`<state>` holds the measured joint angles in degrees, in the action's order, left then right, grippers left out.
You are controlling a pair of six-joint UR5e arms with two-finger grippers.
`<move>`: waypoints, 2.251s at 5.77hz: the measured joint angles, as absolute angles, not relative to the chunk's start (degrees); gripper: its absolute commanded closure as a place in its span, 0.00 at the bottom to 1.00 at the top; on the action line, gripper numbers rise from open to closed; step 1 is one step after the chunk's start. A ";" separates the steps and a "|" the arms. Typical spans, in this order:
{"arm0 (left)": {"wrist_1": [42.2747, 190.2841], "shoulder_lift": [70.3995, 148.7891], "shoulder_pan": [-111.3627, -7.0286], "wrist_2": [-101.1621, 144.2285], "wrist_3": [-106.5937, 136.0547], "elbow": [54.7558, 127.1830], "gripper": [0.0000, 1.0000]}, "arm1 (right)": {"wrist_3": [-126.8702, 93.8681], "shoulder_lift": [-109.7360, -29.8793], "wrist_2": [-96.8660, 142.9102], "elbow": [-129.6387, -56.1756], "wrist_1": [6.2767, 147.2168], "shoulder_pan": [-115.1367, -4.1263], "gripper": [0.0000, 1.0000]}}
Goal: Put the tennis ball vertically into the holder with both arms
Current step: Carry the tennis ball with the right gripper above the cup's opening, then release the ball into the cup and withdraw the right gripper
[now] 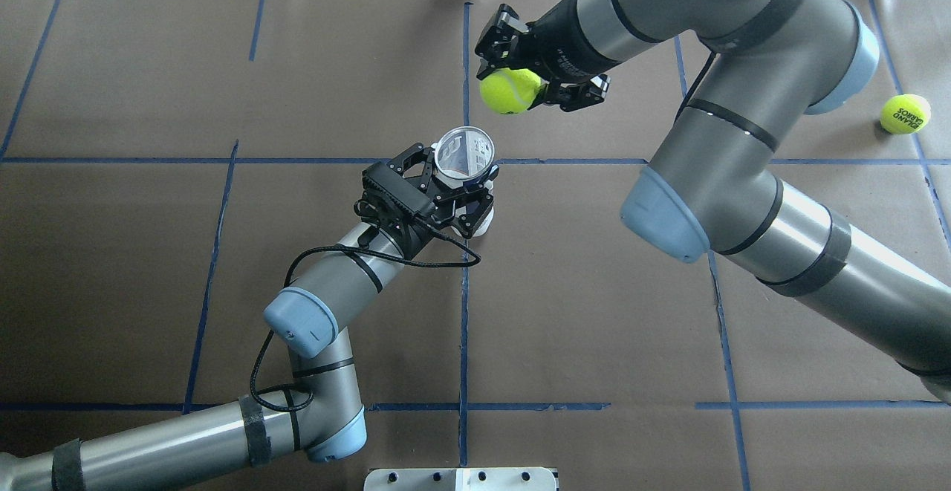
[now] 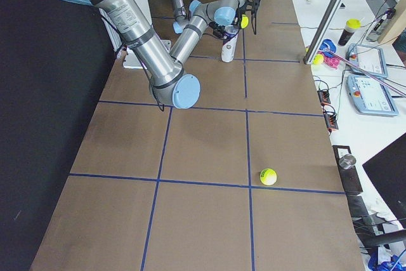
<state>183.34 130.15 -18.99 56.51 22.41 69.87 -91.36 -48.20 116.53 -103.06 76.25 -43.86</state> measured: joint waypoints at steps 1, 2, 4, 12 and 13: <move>183.34 130.05 -18.99 56.51 22.41 69.90 0.24 | -92.45 -47.27 113.15 -102.85 76.92 -41.18 0.85; 183.37 130.02 -18.99 56.49 22.41 69.94 0.22 | -92.79 -47.01 111.03 -102.65 77.14 -39.55 0.82; 183.42 129.99 -18.99 56.50 22.55 70.00 0.22 | -92.87 -47.00 109.98 -102.63 77.47 -38.39 0.41; 183.43 130.00 -18.98 56.45 22.50 70.30 0.19 | -79.44 -55.51 118.16 -103.52 77.38 -47.20 0.00; 183.43 129.99 -18.98 56.43 22.51 70.34 0.19 | -67.34 -61.38 122.41 -103.21 77.39 -53.46 0.00</move>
<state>183.43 129.99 -18.98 56.43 22.51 70.34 -67.34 -61.38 122.41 -103.21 77.39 -53.46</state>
